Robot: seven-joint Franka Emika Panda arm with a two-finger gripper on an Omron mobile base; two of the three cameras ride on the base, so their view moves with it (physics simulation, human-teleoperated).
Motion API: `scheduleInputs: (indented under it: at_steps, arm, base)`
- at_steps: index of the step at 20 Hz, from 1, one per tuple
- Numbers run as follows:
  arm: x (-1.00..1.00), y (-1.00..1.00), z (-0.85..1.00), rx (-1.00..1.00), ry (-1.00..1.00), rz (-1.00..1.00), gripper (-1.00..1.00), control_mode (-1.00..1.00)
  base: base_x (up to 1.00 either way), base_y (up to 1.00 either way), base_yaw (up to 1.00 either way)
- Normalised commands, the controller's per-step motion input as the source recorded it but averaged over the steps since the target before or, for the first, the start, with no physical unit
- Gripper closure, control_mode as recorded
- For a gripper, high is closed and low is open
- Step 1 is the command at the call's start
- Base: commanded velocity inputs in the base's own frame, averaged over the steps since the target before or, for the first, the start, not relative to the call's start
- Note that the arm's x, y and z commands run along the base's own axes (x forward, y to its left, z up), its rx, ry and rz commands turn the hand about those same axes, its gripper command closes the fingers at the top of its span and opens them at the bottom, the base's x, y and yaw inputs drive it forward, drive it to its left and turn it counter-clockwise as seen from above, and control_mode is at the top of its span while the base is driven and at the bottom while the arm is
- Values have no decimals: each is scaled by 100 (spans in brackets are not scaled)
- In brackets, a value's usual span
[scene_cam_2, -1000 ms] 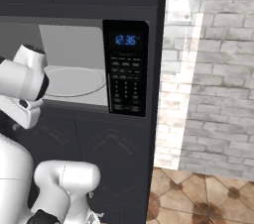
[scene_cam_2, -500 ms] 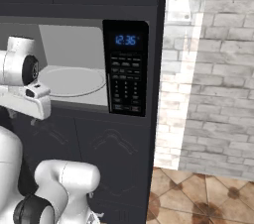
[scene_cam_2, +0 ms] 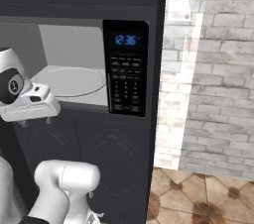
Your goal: Place the sponge inside the microwave to prepare for sanitizing.
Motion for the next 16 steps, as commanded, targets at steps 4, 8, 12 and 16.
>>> scheduleInputs:
  at_steps: [4, 8, 12, 16]
  arm:
    - [7, -37, -5, -2, -25, 30, -100, -100]
    - [8, -41, 0, 0, -20, 28, -100, -100]
    - [17, -37, 4, 0, -4, 17, -100, -100]
    - [17, -27, 1, 0, 0, 10, -100, -100]
  base:
    - [0, 0, 0]
    - [0, 0, 0]
    - [0, 0, 0]
    - [0, 0, 0]
